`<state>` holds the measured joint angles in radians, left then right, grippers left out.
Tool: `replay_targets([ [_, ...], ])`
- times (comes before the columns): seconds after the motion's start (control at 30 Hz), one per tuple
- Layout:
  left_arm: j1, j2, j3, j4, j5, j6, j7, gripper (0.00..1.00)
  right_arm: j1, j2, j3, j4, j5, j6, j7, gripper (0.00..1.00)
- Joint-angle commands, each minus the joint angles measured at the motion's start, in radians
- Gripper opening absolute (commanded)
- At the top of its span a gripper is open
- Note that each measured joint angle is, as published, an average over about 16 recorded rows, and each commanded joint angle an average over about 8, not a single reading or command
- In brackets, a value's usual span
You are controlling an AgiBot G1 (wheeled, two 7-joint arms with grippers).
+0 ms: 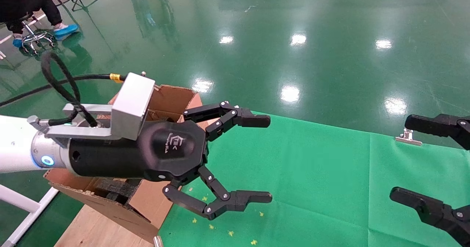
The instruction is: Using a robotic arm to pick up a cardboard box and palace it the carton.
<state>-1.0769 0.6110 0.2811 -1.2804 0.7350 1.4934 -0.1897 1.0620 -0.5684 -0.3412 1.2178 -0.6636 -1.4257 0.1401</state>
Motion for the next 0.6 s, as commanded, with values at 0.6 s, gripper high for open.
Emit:
replay_targets([
  [0.6,0.000,0.000,0.000,0.000,0.000,0.000,0.000,1.00,0.000,0.000,0.000,0.000,0.000,0.000,0.000,1.00],
])
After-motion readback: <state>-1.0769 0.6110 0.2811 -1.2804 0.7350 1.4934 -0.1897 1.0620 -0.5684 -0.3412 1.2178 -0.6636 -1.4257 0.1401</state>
